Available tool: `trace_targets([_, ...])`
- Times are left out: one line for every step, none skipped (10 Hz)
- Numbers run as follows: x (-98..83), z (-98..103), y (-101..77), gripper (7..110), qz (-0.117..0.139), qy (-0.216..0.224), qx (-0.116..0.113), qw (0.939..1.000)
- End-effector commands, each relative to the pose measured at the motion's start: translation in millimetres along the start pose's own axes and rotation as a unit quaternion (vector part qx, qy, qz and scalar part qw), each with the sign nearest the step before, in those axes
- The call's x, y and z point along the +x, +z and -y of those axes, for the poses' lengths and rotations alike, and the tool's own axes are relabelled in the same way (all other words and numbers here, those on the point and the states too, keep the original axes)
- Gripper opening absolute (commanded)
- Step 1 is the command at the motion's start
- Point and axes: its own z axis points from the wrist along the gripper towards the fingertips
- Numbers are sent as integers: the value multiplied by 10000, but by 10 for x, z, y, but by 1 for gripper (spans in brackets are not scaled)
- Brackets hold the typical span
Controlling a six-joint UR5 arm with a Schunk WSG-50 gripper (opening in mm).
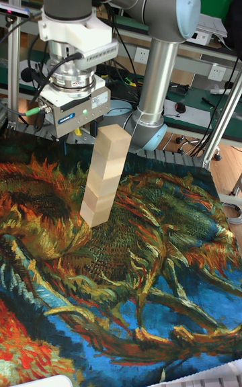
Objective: Stack the blocks in a vertical line of five
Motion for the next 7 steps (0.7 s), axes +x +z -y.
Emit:
trace_targets([-34,-18,-11,44,71,-30,-34,10000])
trace_targets([-42,3,-15,44,81,-41,10,10000])
trace_targets([-55,31,-22,44,96,-52,70,9999])
trace_targets([-58,51,-23,44,94,-62,113,9999])
trace_targets([-50,35,-20,44,74,-63,80,9999])
trace_targets([-40,54,-13,44,46,-72,106,9999])
trace_targets([-48,61,-6,44,51,-80,112,9999])
